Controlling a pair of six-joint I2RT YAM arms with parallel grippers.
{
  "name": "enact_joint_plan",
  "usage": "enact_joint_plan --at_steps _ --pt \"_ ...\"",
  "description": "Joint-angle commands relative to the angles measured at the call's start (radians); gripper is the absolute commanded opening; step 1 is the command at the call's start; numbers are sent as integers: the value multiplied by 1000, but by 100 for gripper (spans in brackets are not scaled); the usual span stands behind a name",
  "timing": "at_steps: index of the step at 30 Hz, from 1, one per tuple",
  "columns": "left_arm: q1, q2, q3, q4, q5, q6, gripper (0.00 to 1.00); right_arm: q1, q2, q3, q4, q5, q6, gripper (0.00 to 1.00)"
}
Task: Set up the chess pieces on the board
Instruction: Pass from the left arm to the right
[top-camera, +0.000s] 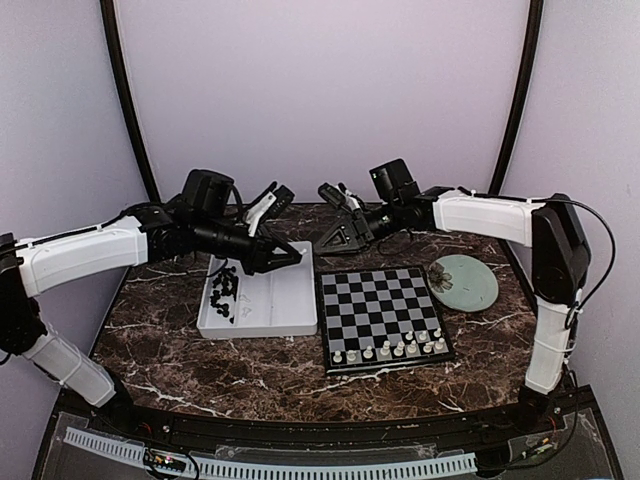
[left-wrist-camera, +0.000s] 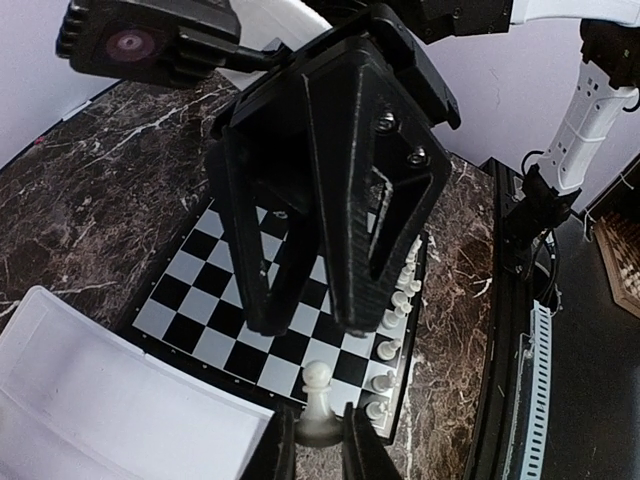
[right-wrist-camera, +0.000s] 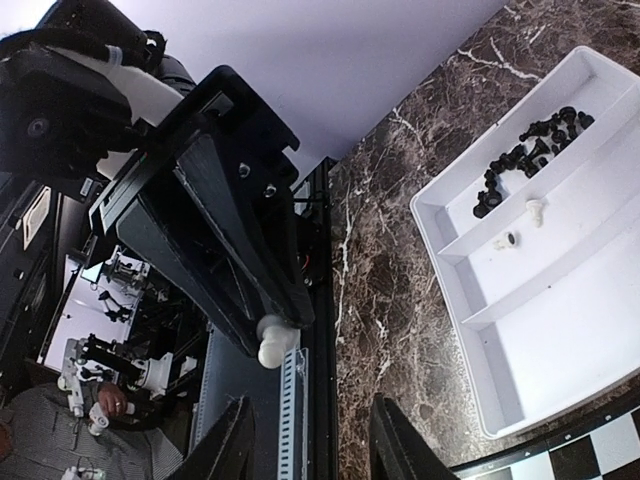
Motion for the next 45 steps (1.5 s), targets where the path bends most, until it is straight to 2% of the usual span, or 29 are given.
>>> enact_joint_plan --at_steps 1,15,23,36,45 --pt "-21 20 41 11 8 17 14 10 12 -24 165 -69 146 41" --pt "-32 38 62 31 -8 23 14 29 4 -50 190 -82 164 36" --pt "-31 44 60 33 -13 23 14 30 2 -59 205 -88 169 22" --pt "-33 58 64 46 -8 23 14 37 5 -61 228 -88 189 21" --pt "-34 59 63 44 -14 25 17 36 8 -55 211 -67 161 9"
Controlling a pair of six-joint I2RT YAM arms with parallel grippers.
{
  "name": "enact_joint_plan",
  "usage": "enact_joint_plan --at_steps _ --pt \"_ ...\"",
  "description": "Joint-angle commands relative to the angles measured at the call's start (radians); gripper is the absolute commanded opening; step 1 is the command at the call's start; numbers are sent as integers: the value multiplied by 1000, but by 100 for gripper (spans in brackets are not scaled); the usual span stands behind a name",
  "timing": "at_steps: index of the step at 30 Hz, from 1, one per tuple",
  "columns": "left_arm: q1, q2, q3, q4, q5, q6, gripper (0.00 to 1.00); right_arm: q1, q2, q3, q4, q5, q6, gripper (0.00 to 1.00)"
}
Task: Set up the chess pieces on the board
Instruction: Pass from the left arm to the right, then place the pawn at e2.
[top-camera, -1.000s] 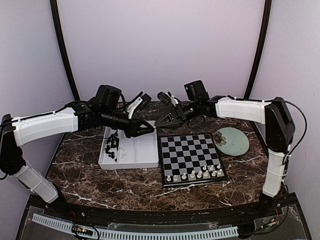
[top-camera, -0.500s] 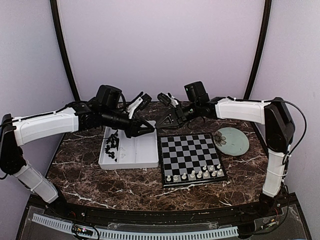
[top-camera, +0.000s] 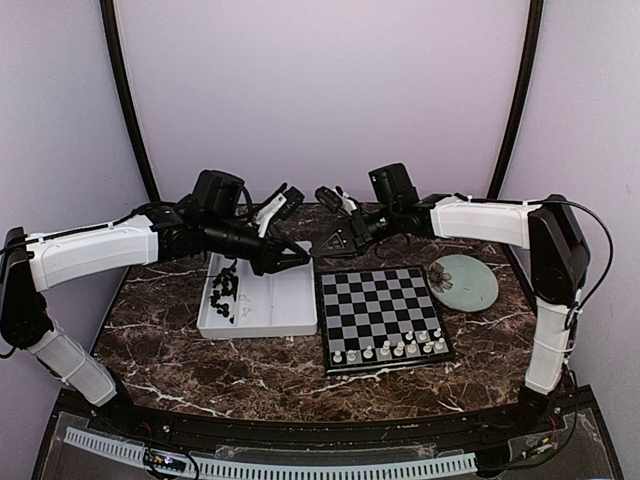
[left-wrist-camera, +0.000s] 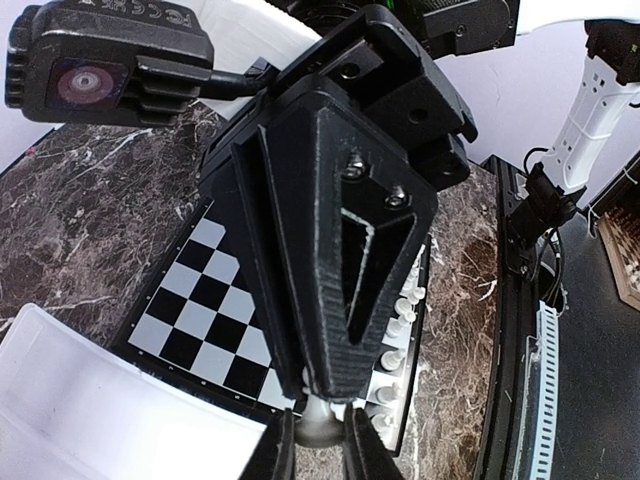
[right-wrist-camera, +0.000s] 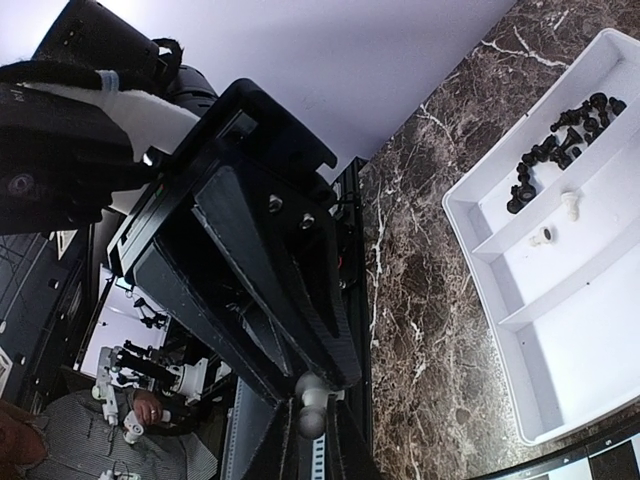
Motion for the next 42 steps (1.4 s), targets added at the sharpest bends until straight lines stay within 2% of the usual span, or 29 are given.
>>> enact_joint_plan --at_steps 1,6,9,12,14,16,19,22,27,33,42 --pt "-5 1 29 11 -12 15 20 13 7 13 7 4 -52 8" --pt "-5 -51 0 -22 -78 58 36 -8 -3 104 -263 121 -300 7" --pt "-4 -105 -47 -28 -183 93 44 -35 -37 111 -397 241 -468 6" --pt "2 -153 -110 -24 -347 112 57 -52 -92 73 -495 389 -638 6" --pt "23 -161 -131 -23 -420 112 66 -52 -138 18 -530 492 -739 6" --pt "70 -153 -138 -16 -442 92 69 -52 -191 -55 -532 573 -810 6" --pt "183 -119 -113 -20 -433 45 69 -50 -266 -151 -540 673 -881 6" --pt "239 -74 -100 -5 -451 43 68 -45 -315 -231 -543 757 -936 7" --pt "257 -54 -145 62 -428 32 67 -12 -368 -341 -529 855 -985 7" --pt "262 -56 -183 98 -412 22 66 54 -368 -393 -514 933 -1011 7" --pt "262 -67 -205 113 -397 24 66 60 -370 -463 -525 1011 -1060 7"
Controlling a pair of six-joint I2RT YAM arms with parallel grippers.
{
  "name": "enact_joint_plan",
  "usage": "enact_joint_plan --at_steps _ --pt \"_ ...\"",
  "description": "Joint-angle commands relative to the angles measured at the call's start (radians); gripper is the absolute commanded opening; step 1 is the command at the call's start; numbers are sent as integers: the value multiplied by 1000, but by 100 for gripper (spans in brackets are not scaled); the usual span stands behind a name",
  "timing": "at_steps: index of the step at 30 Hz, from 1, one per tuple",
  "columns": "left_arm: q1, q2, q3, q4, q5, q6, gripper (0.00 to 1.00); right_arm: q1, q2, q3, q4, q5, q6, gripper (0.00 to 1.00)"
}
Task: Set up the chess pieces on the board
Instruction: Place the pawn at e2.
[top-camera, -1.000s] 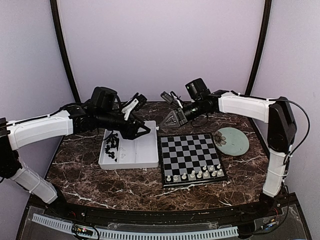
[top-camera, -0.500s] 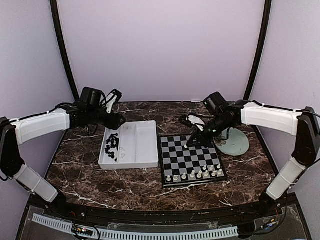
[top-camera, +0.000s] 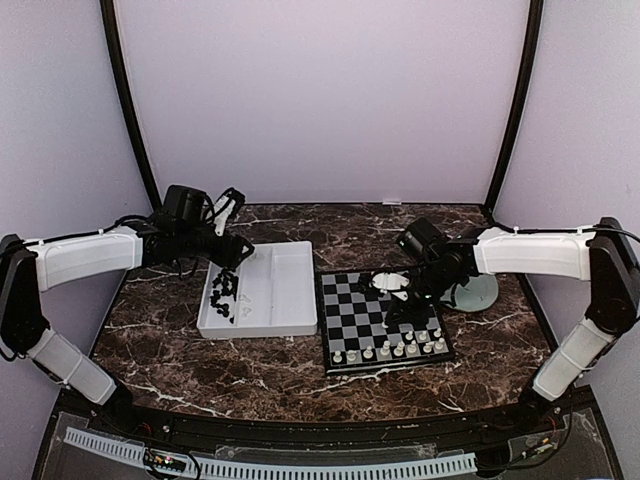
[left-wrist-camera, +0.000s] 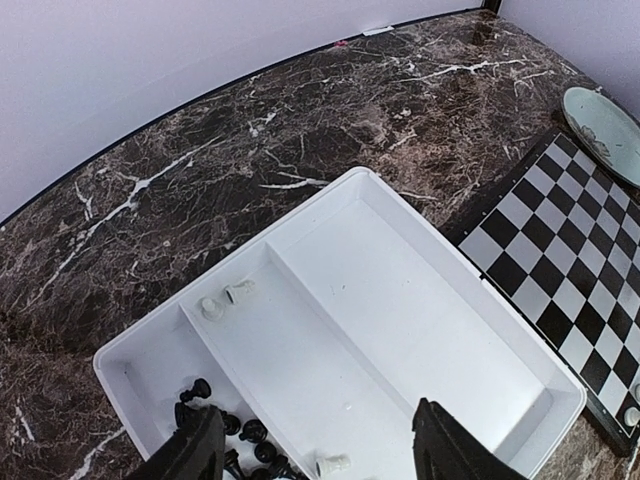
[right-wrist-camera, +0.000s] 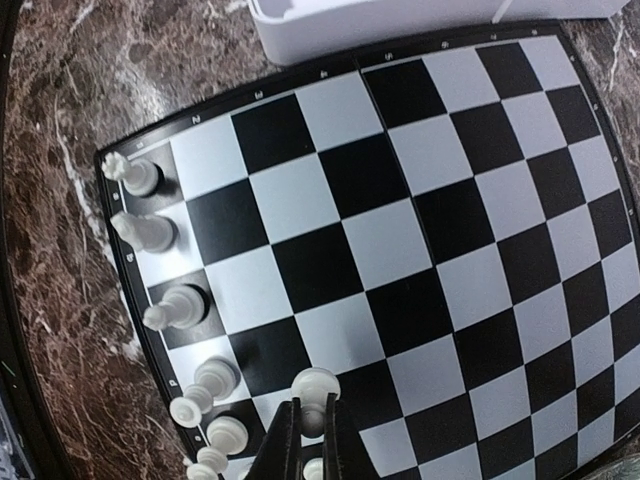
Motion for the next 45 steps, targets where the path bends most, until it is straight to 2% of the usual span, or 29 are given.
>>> enact_joint_plan --at_steps 1,38,45 --pt "2 -17 -10 29 24 -8 66 4 -22 -37 3 56 -38 7" --pt "2 0 -5 19 46 -8 66 4 26 -74 -54 25 -79 8" --pt "2 2 -5 17 51 -8 66 4 38 -71 -50 26 -76 11"
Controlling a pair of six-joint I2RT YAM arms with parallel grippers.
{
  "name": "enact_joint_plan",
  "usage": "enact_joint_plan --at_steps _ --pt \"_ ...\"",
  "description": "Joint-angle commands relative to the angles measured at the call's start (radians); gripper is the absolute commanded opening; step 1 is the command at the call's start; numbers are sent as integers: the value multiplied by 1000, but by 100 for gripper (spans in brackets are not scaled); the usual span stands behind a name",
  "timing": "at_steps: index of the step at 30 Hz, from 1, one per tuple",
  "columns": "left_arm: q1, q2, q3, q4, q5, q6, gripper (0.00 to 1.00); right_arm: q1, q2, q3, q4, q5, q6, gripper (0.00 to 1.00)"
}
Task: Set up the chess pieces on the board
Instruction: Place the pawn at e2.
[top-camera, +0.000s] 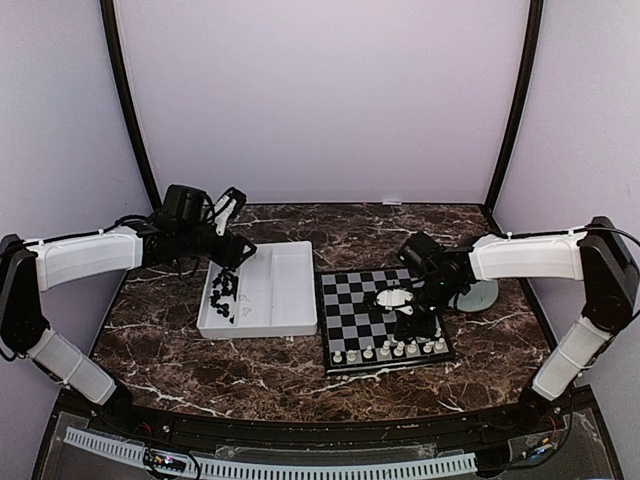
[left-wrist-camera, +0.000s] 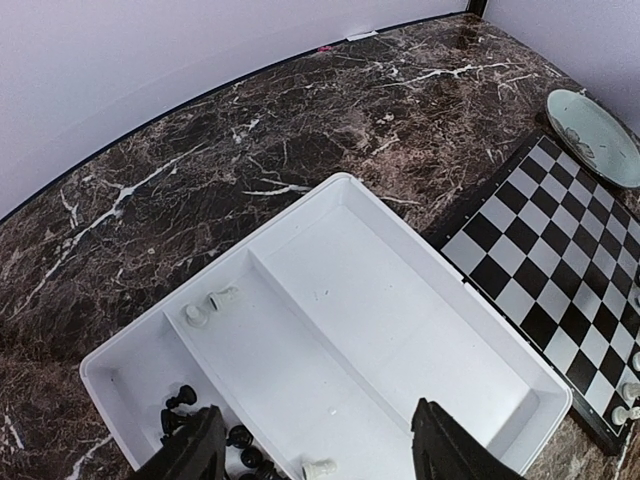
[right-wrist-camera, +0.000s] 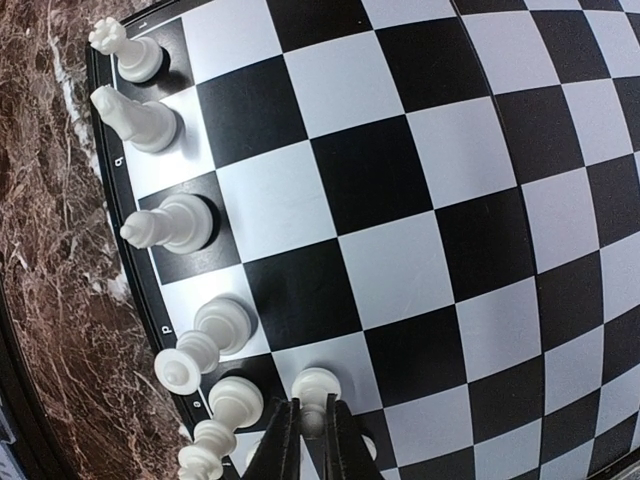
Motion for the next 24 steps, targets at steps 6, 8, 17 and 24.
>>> enact_joint_plan --at_steps 6,8,17,24 --pt "2 2 -3 8 16 -9 66 4 13 3 0 -8 2 17" --pt "2 2 -2 8 17 -9 66 4 9 7 -8 -9 4 19" --pt "2 19 20 -38 20 -27 65 2 -20 93 -69 -21 15 22" --pt "0 58 89 -208 -31 -164 54 -11 -26 150 -85 -42 16 23"
